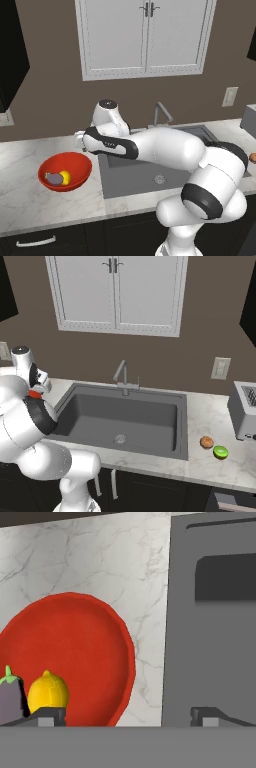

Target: There is a mixed pile of frozen fruits and vegetables on the counter. Locate all the frozen vegetables and place the items in a bowl on the counter. Take all the frozen fruits and defrost them in a running sink.

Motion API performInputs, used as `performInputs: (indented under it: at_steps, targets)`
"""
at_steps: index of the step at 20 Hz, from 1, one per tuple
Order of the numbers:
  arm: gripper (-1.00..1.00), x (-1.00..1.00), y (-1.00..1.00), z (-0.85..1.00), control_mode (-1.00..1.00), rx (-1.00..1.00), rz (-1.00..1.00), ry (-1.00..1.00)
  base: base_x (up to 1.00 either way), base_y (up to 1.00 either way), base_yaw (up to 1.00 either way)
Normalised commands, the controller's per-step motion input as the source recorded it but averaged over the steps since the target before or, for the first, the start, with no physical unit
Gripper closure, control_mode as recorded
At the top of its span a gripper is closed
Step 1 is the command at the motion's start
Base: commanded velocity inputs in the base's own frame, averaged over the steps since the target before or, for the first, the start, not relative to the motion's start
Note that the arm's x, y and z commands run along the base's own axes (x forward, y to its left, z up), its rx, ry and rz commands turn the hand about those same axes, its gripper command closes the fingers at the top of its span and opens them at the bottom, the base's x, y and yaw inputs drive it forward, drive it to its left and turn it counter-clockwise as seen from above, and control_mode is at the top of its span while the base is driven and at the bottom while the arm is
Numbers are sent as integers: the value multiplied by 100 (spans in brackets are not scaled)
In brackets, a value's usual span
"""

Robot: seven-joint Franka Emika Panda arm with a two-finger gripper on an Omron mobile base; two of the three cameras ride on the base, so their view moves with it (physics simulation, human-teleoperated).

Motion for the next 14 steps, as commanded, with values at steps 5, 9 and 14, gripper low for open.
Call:
performInputs:
  at_steps: [5,9,14]
  targets:
    - [-100,-2,-50,0,-100,0,0,2,0,0,0]
    - [-100,-1,-53,2,-100,-1,0,3,0,0,0]
    - [-100,0,-54,7,-100,-5,0,5,0,0,0]
